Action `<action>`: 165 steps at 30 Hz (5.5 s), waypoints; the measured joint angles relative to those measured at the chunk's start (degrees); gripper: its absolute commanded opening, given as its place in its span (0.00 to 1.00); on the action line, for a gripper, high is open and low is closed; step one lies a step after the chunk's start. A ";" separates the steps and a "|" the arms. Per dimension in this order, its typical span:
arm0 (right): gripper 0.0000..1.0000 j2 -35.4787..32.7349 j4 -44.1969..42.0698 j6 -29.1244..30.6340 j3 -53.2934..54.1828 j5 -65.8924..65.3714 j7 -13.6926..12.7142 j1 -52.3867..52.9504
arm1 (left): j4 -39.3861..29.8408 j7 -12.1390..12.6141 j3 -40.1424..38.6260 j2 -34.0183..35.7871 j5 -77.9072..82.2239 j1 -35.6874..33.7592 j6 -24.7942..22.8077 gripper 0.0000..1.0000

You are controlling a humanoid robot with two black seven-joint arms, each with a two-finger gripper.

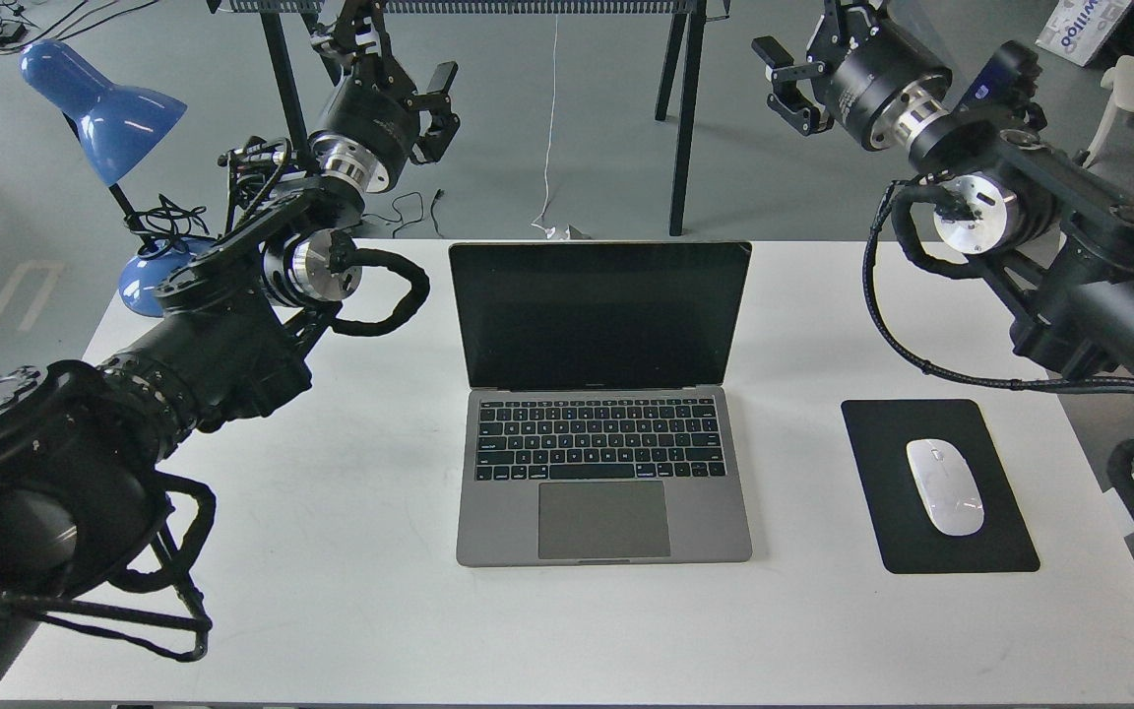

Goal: Close notebook with right arm

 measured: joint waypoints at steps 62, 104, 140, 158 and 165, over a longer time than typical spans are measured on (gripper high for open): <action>1.00 3.48 8.76 5.34 -38.96 -8.16 0.36 4.29 | 0.00 0.00 0.01 0.07 -0.01 0.00 -0.09 1.00; 1.00 -3.95 25.79 3.48 -43.40 -15.72 0.01 -9.84 | 0.00 0.00 0.00 0.09 -0.01 0.01 -0.10 1.00; 1.00 0.48 -7.47 4.54 20.92 -4.14 0.62 -7.94 | 0.00 0.00 0.00 -0.01 0.00 0.04 -0.10 1.00; 1.00 4.88 -2.52 5.39 25.11 11.01 0.78 -14.05 | 0.00 0.00 0.00 -0.01 0.00 0.01 -0.10 1.00; 1.00 4.64 1.45 3.49 25.04 10.96 0.79 -15.80 | 0.00 0.00 0.01 -0.01 0.00 0.01 -0.10 1.00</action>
